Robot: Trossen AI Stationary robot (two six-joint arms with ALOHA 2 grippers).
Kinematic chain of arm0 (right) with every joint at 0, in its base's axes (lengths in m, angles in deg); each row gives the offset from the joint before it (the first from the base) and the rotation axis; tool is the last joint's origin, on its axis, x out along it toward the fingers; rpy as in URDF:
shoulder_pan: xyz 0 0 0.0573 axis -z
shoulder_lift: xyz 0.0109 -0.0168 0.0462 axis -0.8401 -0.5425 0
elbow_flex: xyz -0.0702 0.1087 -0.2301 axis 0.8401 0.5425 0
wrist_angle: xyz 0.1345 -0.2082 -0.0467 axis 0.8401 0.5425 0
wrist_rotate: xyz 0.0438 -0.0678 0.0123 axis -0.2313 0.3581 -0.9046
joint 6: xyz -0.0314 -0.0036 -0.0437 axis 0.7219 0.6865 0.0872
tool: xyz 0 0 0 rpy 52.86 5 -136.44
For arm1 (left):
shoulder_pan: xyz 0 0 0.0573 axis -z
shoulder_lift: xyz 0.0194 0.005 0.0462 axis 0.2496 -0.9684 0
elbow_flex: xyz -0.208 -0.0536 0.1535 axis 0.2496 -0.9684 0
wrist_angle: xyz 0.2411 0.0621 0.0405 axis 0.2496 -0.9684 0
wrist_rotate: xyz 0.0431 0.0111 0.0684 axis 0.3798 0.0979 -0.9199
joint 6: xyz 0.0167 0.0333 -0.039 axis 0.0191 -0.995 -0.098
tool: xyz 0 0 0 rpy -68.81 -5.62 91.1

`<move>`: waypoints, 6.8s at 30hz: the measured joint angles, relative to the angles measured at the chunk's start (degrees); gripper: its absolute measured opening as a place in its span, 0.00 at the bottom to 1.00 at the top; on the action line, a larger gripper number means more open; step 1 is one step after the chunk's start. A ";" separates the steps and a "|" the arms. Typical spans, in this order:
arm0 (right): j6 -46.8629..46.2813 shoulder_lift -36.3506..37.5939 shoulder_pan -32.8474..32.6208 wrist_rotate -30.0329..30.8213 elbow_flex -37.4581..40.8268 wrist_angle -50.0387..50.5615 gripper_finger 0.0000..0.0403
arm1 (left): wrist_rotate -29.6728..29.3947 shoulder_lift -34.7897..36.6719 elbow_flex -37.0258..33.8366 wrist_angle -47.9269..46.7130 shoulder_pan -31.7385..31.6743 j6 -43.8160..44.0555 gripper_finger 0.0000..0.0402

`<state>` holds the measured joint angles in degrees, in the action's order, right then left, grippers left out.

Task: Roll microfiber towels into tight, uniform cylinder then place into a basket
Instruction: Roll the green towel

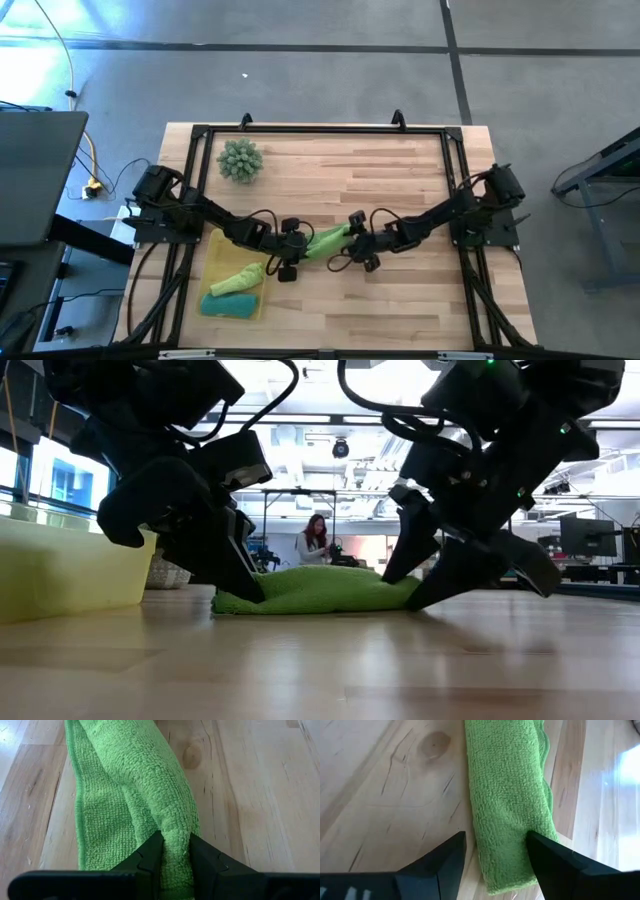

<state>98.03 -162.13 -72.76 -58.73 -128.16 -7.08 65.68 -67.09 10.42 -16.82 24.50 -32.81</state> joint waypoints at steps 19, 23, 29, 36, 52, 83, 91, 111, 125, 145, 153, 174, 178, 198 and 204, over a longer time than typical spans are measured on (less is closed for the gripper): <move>-0.23 3.87 -1.65 4.22 0.28 0.90 0.52 | 0.20 0.00 0.00 0.17 -0.02 -0.13 0.17; -1.09 3.02 -0.42 1.78 0.28 0.88 0.52 | 0.22 0.00 0.00 0.22 0.00 -0.04 0.17; -2.43 0.33 -0.13 1.69 0.05 0.01 0.52 | 0.23 0.00 0.00 0.23 0.00 0.90 0.17; -7.39 -0.66 0.45 -0.11 -0.04 1.26 0.42 | 0.19 0.41 0.00 0.15 0.00 1.27 0.17; -24.58 -0.48 8.01 -22.22 -0.11 4.50 0.03 | -5.47 7.03 -0.17 -6.64 0.00 -8.00 0.17; -41.55 -0.87 17.92 -45.79 0.17 6.31 0.03 | -11.81 8.77 5.58 -13.85 3.83 -18.27 0.36; -41.44 -0.87 17.90 -45.73 0.17 6.26 0.03 | -11.56 2.89 5.61 -9.85 1.81 -15.27 0.36; -30.75 4.58 18.09 -46.02 -2.22 15.29 0.25 | 3.71 -2.23 6.04 -9.81 -4.09 -0.41 0.32; -15.90 13.88 3.97 -19.24 -8.39 26.83 0.31 | 4.73 -2.19 5.68 -7.98 -4.17 0.42 0.31; -12.67 -1.59 -2.31 3.07 -8.58 17.75 0.46 | 4.64 -2.19 5.60 -7.61 -4.15 1.31 0.31; -20.29 -3.13 1.97 -6.89 -8.85 18.69 0.45 | 3.88 0.38 5.42 -8.77 -4.02 -1.23 0.31; -24.48 -3.10 8.17 -19.85 -8.70 16.87 0.43 | -2.52 2.94 5.49 4.55 -1.95 -13.33 0.44; -24.67 -3.10 8.17 -19.83 -8.68 16.87 0.43 | -3.33 -0.02 5.51 8.76 -2.23 -13.25 0.48; -24.94 -3.10 8.17 -20.45 -8.68 16.87 0.43 | -9.62 -10.61 10.06 7.55 -5.76 -5.77 0.54; -24.94 -3.09 8.20 -21.03 -8.68 16.93 0.43 | -6.00 -13.29 14.27 0.46 -6.12 -1.71 0.50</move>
<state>73.09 -165.21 -64.57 -79.76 -136.84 9.85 59.68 -80.38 24.69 -16.35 18.37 -34.52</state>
